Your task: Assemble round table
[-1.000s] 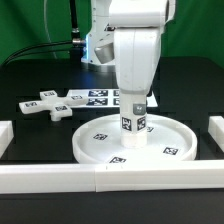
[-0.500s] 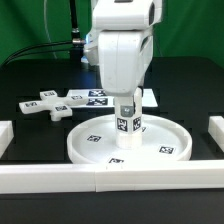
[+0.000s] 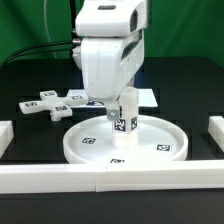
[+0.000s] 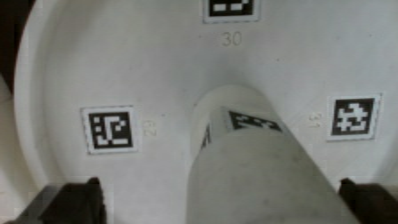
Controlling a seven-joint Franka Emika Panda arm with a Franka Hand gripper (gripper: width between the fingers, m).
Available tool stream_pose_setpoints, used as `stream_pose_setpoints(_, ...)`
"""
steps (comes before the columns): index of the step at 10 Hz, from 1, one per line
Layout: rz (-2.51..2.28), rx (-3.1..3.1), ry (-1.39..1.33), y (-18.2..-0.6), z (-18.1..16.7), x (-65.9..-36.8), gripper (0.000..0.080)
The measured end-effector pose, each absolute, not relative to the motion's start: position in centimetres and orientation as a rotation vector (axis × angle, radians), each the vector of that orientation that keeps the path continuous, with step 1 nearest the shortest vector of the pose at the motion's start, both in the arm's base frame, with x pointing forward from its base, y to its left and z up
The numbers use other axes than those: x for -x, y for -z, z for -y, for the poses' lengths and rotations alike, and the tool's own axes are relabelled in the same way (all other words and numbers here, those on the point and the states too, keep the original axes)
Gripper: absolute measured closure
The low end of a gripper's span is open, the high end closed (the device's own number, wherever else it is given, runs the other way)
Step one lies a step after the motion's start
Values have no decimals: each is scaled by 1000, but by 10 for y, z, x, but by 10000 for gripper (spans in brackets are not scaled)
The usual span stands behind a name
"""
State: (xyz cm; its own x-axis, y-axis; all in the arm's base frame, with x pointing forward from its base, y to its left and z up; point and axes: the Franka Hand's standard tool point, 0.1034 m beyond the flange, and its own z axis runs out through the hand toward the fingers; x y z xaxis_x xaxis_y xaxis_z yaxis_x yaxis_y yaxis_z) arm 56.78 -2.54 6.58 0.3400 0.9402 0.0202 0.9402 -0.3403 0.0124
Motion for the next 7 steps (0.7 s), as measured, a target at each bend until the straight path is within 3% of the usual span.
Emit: stream_pose_setpoints(7, 1808, 2559, 33, -60, 16, -566, 177)
